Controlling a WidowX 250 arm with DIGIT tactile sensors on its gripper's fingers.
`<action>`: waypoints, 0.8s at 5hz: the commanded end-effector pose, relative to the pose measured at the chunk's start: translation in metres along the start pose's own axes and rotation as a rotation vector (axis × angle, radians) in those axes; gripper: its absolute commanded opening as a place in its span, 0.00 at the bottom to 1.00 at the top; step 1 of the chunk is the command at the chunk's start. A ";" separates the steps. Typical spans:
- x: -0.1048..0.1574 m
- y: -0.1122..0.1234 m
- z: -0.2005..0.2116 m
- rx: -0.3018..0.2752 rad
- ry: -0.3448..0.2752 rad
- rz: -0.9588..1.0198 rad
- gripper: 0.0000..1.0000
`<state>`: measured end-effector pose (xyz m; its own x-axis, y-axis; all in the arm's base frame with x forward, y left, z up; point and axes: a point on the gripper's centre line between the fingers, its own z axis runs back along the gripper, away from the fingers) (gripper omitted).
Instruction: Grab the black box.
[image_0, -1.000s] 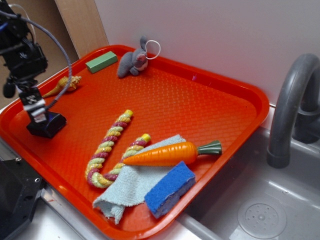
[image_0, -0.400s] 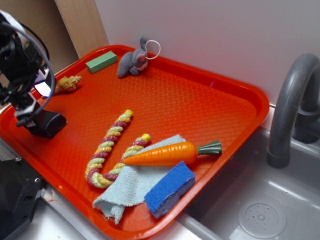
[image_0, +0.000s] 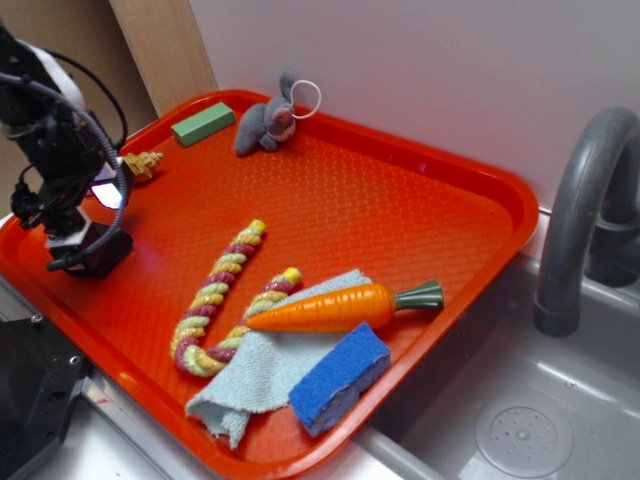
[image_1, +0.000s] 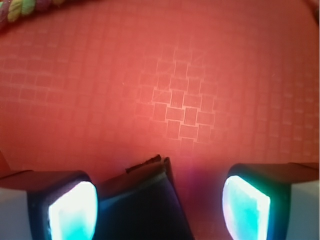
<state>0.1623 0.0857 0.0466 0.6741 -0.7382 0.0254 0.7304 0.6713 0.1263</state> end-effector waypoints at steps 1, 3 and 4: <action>-0.010 0.006 0.014 -0.003 0.060 -0.092 1.00; -0.020 0.019 0.030 0.016 -0.037 -0.076 1.00; -0.024 0.023 0.023 0.050 -0.035 -0.155 1.00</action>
<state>0.1619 0.1023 0.0688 0.5470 -0.8362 0.0396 0.8231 0.5458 0.1571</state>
